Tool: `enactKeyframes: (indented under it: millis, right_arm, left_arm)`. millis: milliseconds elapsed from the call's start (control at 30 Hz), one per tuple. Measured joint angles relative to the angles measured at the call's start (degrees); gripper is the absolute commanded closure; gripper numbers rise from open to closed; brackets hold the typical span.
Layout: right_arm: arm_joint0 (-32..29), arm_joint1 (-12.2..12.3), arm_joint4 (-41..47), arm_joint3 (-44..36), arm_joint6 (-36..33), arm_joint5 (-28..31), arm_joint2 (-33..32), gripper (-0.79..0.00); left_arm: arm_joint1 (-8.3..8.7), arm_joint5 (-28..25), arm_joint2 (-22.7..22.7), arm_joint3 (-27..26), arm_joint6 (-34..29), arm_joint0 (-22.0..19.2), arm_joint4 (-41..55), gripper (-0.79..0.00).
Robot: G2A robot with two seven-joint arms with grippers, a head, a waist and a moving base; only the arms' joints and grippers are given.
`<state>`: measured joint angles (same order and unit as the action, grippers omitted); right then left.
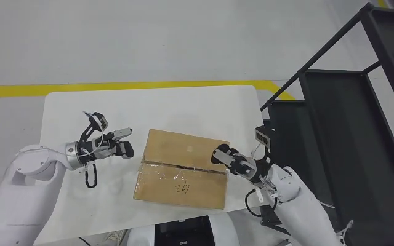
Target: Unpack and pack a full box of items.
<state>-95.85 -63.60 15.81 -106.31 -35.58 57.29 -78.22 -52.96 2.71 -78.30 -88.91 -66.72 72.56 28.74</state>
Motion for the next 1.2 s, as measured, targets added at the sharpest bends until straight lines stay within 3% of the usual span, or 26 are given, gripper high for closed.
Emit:
enactKeyframes:
  millis: [200, 300, 600, 867, 1033, 1200]
  right_arm:
    - [-6.38, 0.59, 3.61, -4.18, 1.04, 0.71, -7.35, 0.0]
    - [-8.28, 0.62, 4.58, -5.1, -0.13, 0.71, -8.98, 0.0]
    - [-8.85, 0.12, 6.27, -5.51, -3.04, 0.71, -9.29, 0.0]
    - [-8.85, -0.45, 6.27, -5.6, -5.01, 0.71, -8.06, 0.0]
    - [-8.9, -0.76, 6.34, -5.51, -5.35, 0.71, -7.91, 0.0]
    - [-8.94, -1.05, 6.35, -5.27, -5.82, 0.71, -7.8, 0.0]
  left_arm:
    - [-0.7, 1.92, 4.92, 0.64, 2.57, -1.33, -3.19, -0.785]
    - [-0.76, 1.89, 5.29, 1.32, 3.46, -0.98, -3.42, -0.785]
    - [0.12, -3.61, -0.81, -2.54, 6.73, 5.8, -1.98, -0.785]
    - [1.21, 0.58, -5.07, -6.11, 4.23, 10.61, -3.86, -0.785]
    - [1.43, 1.56, -5.69, -5.94, 2.53, 11.28, -3.41, -0.785]
    - [1.37, 3.21, -3.32, -5.2, -0.03, 9.09, -4.48, -0.785]
